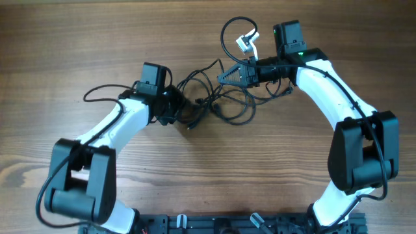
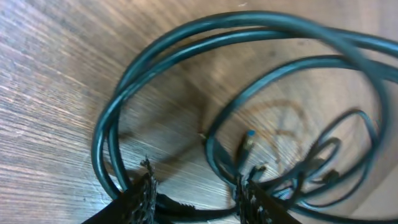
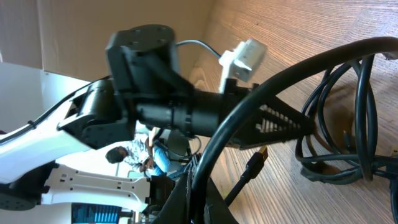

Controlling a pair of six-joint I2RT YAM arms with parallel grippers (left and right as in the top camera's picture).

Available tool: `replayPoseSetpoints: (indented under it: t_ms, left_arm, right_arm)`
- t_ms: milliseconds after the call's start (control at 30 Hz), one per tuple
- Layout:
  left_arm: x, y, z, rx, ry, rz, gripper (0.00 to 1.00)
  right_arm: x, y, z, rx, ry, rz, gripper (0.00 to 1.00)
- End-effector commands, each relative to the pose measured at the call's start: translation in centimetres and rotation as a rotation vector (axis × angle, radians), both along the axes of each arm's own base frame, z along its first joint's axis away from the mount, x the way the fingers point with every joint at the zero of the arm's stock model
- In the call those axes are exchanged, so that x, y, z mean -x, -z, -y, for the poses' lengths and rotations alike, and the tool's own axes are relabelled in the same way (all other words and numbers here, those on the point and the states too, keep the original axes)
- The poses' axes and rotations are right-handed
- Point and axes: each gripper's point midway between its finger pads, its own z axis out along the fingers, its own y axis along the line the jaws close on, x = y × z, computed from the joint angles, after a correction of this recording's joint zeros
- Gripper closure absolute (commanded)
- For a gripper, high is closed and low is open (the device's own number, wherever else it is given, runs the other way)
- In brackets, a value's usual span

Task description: Untangle cables

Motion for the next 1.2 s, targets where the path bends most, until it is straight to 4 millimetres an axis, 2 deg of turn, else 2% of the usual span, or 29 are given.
replayPoseSetpoints:
  t_ms: [0,33,133,167,367,567,700,900,967,1067,1167]
  left_arm:
    - [1.6,0.5,1.8,0.111,0.014,-0.096,0.58]
    - [1.7,0.5,1.9,0.120,0.016,-0.101,0.56]
    - [1.9,0.4,2.1,0.138,-0.003,-0.122,0.39]
    - [1.9,0.4,2.1,0.140,0.000,-0.123,0.39]
    - [2.4,-0.3,2.9,0.218,0.006,-0.157,0.37]
    - [1.8,-2.6,1.9,0.455,-0.139,-0.282,0.37]
    - [1.8,-3.6,1.4,0.538,-0.153,-0.308,0.37]
    - [3.8,-2.6,1.9,0.477,-0.161,-0.399,0.35]
    - [4.5,-2.4,2.7,0.462,-0.141,-0.415,0.35]
    - [5.0,-2.4,3.6,0.455,-0.128,-0.434,0.35]
    - [5.0,-1.6,3.4,0.405,-0.177,-0.448,0.35]
  right_arm:
    - [-0.2,0.0,-0.1,-0.009,-0.010,0.021,0.96]
    - [-0.2,0.0,-0.1,-0.009,-0.010,0.021,0.96]
    - [-0.2,0.0,-0.1,-0.009,-0.010,0.018,0.96]
    - [-0.2,0.0,-0.1,-0.009,-0.010,0.018,0.96]
    - [-0.2,0.0,-0.1,-0.008,-0.010,0.018,0.96]
    - [-0.1,0.0,-0.1,-0.008,-0.010,0.015,0.96]
    - [-0.1,0.0,-0.1,-0.007,-0.010,0.014,0.96]
    - [-0.1,0.0,-0.1,-0.007,-0.010,0.014,0.95]
    - [-0.1,0.0,-0.1,-0.007,-0.010,0.014,0.95]
    - [-0.1,0.0,-0.1,-0.007,-0.010,0.012,0.95]
    - [-0.1,0.0,-0.1,-0.007,-0.009,0.011,0.95]
